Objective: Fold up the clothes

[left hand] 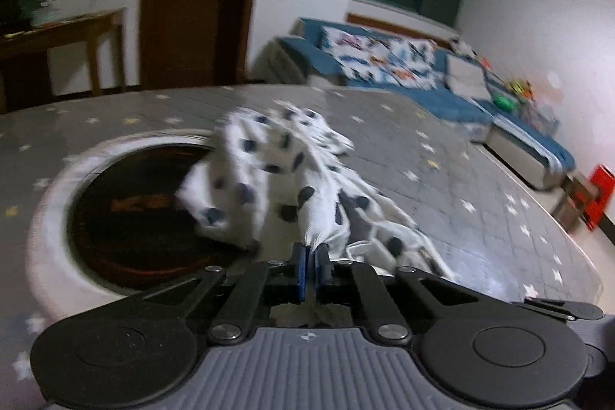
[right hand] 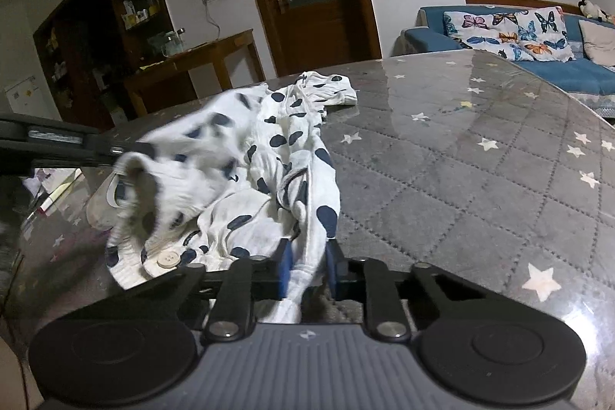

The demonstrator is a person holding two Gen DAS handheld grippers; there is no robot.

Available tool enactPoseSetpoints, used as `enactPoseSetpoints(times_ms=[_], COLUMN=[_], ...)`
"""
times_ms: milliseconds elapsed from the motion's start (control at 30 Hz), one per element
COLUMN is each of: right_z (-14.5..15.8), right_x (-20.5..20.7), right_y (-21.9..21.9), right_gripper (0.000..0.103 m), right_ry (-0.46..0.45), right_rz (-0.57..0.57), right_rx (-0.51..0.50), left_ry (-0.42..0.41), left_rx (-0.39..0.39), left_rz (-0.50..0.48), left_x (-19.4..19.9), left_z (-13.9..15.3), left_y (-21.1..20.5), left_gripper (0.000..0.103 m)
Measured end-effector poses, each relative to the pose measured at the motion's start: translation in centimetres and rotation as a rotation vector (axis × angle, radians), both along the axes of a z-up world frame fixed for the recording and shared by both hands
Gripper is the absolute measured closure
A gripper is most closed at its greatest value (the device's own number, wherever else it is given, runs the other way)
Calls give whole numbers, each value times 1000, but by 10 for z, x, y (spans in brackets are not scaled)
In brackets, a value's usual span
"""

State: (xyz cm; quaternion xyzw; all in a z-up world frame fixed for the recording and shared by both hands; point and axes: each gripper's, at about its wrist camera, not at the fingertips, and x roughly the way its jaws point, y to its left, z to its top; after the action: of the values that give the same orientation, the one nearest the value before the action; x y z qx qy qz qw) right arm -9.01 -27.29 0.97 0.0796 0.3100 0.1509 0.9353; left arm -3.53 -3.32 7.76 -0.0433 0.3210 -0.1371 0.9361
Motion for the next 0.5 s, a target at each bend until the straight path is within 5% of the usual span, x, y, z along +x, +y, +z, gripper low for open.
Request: enactPoseSetpoints(times_ms=[233,500], right_z=[8,17], right_x=[-5,-25], right_y=[-5,-13], right_gripper=[93,94], right_ry=[-25,-17], right_rz=[2,37], right_rx=[9,-8], left_ry=[17,122], left_rx=[-27,-67], left_rz=[102,88], left_x=[-25,-56], left_z=[4,-15], left_y=[47,64], left_gripper=[100,100])
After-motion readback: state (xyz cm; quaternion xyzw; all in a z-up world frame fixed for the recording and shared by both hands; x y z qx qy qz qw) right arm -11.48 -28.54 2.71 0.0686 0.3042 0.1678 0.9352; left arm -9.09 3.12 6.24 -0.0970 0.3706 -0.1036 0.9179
